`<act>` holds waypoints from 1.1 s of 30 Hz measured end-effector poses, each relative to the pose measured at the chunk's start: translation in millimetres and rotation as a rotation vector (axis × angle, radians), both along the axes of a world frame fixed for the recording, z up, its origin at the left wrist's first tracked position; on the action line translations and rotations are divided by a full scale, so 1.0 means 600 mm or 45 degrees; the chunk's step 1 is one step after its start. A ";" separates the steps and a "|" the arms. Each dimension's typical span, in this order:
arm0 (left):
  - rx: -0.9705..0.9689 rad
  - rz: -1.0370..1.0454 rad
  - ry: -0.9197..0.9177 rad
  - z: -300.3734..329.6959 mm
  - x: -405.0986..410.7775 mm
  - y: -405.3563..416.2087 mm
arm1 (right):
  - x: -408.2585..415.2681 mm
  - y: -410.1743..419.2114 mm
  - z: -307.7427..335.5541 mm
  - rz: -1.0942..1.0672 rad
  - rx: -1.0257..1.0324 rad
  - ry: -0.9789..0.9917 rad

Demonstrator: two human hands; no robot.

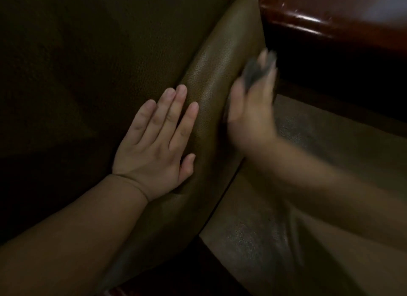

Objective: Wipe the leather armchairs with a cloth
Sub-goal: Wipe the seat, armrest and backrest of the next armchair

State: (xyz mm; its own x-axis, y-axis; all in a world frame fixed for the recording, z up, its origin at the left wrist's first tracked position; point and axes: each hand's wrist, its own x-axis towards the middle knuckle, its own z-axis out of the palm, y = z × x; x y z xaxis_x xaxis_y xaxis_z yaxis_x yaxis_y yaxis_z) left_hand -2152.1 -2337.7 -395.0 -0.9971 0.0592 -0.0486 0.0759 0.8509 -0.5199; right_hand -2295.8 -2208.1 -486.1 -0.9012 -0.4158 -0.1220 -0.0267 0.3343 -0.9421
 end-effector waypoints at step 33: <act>-0.282 0.176 -0.215 0.040 0.317 0.026 | 0.454 -0.006 0.024 0.083 0.087 -0.165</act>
